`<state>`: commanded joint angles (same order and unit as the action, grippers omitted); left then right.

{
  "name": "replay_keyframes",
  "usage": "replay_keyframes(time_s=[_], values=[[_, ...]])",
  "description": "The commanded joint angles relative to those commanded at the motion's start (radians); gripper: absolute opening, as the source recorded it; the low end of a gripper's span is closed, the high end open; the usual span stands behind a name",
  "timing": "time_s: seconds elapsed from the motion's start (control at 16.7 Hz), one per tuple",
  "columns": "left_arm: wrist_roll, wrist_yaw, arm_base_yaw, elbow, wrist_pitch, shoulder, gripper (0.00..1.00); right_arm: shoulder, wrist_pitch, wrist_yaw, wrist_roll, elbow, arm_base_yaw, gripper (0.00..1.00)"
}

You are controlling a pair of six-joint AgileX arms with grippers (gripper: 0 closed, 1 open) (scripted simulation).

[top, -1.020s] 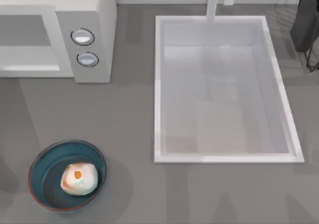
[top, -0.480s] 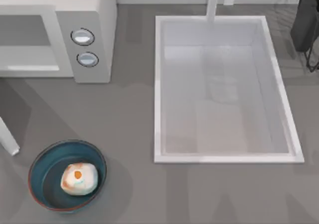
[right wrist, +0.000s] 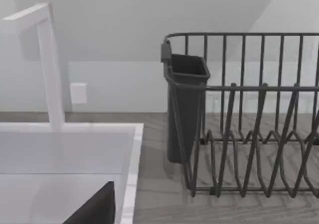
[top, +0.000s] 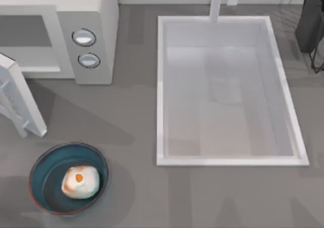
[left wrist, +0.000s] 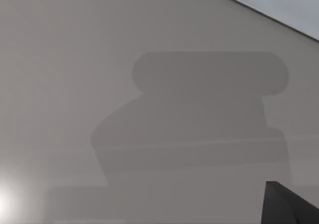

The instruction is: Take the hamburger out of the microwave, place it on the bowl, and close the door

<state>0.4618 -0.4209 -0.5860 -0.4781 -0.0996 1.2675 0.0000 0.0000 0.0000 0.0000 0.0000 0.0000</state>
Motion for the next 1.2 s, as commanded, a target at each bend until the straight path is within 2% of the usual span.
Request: replay_keyframes(time_s=[0.3, 0.42, 0.54, 0.9, 1.02, 1.2], values=[[-0.01, 0.004, 0.006, 0.006, 0.001, -0.004, 0.0, 0.0, 0.0, 0.0, 0.0, 0.0, 0.0, 1.0], [-0.041, 0.032, 0.042, 0.016, 0.003, -0.019, 0.0, 0.0, 0.0, 0.0, 0.0, 0.0, 0.0, 1.0], [-0.1, 0.084, 0.117, 0.034, 0.006, -0.048, 0.0, 0.0, 0.0, 0.0, 0.0, 0.0, 0.0, 1.0], [-0.332, 0.287, 0.443, 0.11, 0.019, -0.17, 0.0, 0.0, 0.0, 0.0, 0.0, 0.0, 0.0, 1.0], [-0.384, 0.334, 0.499, 0.128, 0.022, -0.199, 0.0, 0.0, 0.0, 0.0, 0.0, 0.0, 0.0, 1.0], [-0.398, 0.347, 0.513, 0.133, 0.023, -0.208, 0.0, 0.0, 0.0, 0.0, 0.0, 0.0, 0.0, 1.0]])
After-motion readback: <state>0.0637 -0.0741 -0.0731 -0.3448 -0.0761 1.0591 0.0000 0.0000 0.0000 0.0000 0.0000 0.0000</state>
